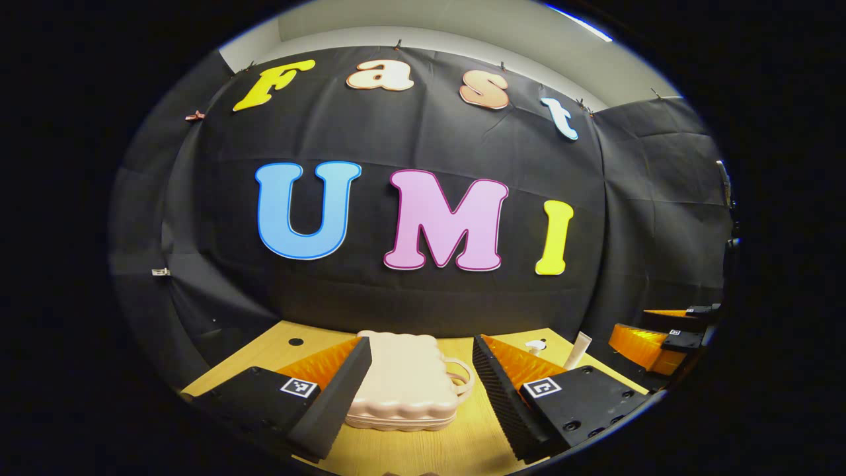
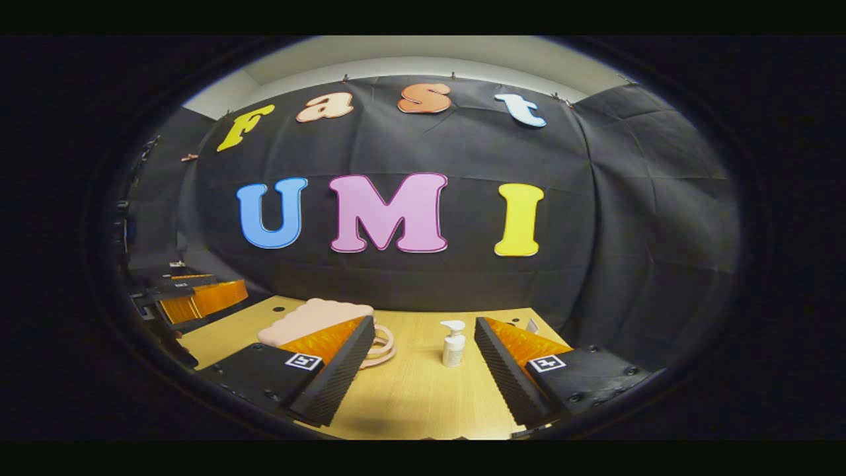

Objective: First open the suitcase, pack the skin care products into it, and then close the suitcase.

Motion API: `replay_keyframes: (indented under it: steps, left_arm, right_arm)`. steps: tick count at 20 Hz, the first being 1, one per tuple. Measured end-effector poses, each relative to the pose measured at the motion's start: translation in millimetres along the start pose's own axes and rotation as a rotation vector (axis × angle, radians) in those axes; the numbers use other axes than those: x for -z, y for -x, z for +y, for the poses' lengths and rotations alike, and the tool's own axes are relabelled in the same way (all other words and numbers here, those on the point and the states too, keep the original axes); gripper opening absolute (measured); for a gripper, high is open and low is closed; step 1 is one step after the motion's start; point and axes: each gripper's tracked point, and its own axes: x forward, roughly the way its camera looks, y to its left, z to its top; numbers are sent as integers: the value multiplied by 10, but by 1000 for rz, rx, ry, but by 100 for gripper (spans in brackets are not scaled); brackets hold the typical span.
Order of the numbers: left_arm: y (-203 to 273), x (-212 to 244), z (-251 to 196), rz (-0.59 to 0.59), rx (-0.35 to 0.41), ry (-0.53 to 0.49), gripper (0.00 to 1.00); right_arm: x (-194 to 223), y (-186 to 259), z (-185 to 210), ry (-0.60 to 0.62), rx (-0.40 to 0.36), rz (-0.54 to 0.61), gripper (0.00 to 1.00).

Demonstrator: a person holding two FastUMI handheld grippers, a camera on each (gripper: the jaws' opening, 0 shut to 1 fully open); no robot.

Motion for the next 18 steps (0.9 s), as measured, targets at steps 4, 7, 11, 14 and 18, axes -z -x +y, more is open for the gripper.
replay_keyframes:
  steps: [4,7,11,14,18]
  left_arm:
    - [-124,38,-39,11,13,-17,97]
    - [-287,101,-154,27,36,-6,97]
    - [-719,307,-488,63,96,17,96]
    - [-1160,545,-801,96,127,7,96]
    - [-1806,1031,-1135,184,131,-10,96]
  right_arm:
    - [24,-82,-42,7,6,7,97]
    - [25,-147,-106,8,15,8,97]
    - [-2,-211,-274,17,29,13,97]
    - [68,-244,-382,1,37,22,97]
    - [347,-342,-510,0,29,76,97]
